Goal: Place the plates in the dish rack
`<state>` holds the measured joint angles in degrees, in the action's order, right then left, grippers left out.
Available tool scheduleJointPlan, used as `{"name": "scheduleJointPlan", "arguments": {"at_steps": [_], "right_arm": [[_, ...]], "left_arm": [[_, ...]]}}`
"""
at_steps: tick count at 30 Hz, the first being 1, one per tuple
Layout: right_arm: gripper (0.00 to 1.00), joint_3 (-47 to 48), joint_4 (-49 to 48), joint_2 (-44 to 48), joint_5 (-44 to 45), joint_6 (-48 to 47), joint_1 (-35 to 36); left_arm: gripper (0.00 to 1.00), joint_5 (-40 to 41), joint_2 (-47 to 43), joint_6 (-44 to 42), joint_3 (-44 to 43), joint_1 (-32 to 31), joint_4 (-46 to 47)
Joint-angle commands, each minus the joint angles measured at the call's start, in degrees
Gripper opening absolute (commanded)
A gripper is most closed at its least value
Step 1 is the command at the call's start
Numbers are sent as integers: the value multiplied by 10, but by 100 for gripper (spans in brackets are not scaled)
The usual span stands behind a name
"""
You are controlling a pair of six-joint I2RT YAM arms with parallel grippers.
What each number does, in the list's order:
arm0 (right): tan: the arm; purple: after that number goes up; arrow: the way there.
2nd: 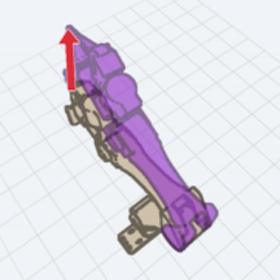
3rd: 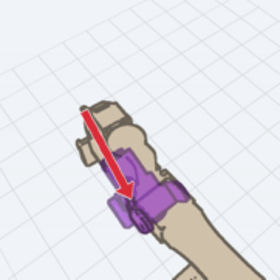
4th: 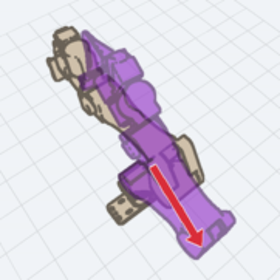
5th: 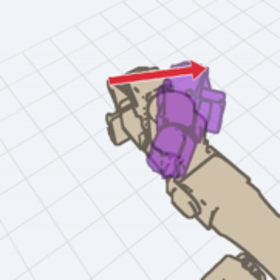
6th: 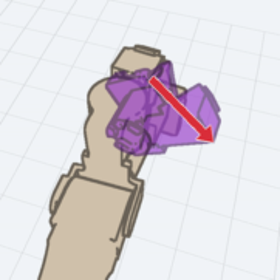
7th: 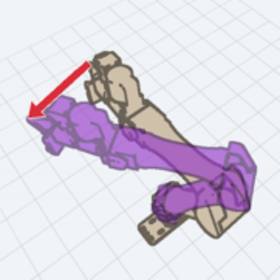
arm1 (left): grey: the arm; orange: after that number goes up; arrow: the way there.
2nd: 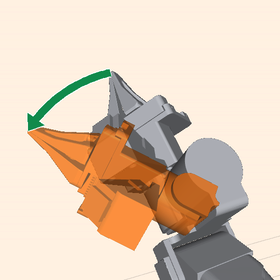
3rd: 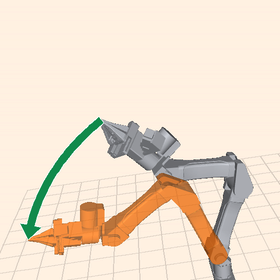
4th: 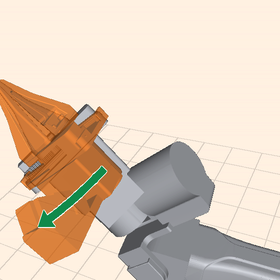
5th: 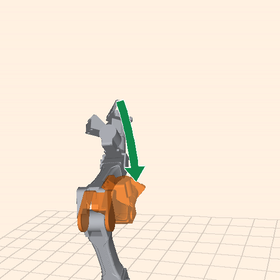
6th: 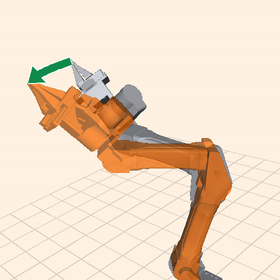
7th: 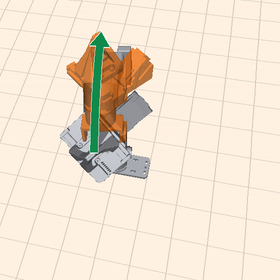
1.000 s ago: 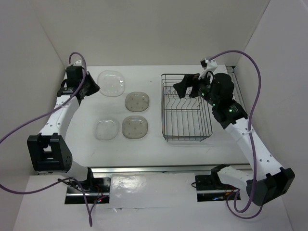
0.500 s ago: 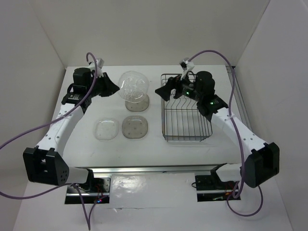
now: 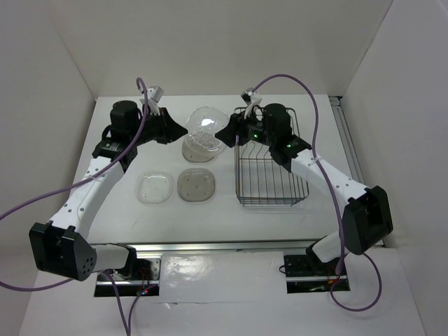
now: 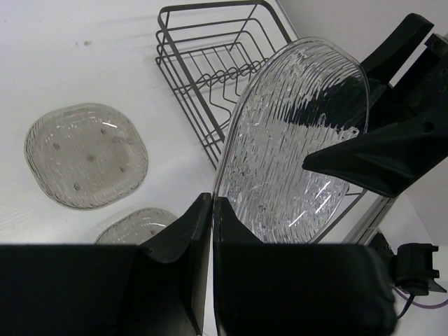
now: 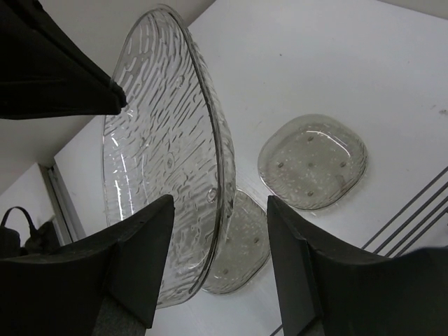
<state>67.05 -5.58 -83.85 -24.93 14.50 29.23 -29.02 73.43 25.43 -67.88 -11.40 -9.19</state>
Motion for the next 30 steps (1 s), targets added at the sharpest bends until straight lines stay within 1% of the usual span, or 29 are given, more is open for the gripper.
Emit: {"name": "scheduleJointPlan", "arguments": {"at_steps": [1,3,5,7,9,11,12,15,21,22,27,29,30], "right_arm": [[62,34,-44,2,14,0,7],[61,34,-50,2,20,0,7],[51,34,-50,2,25,5,7],[46,34,-50,2,25,5,13],[46,34,-50,2,31,5,13],[52,34,-44,2,31,5,13],[52,34,-44,2,31,5,13],[58,34,-39,2,37,5,13],[58,40,-34,7,49,0,13],[54,40,-34,7,54,0,13],[41,40,-34,7,54,0,13],[32,40,-34,1,59,0,13],[24,40,-34,1,59,0,13]], "left_arm": [[0,-15,-14,-12,-2,1,35],[0,-10,-14,-12,-2,1,29],[0,-10,-8,-12,-7,1,29],[0,-4,-8,-12,-7,1,29],[0,1,-3,-12,-7,1,29],[0,16,-3,-6,-7,1,22],[0,24,-3,-6,-12,1,16],[0,34,2,-6,-12,1,11],[0,40,8,-6,-17,1,11],[0,40,8,-6,-17,1,6],[0,40,8,-6,-17,1,6],[0,40,8,-6,-17,1,6],[0,46,8,-6,-17,1,6]]}}
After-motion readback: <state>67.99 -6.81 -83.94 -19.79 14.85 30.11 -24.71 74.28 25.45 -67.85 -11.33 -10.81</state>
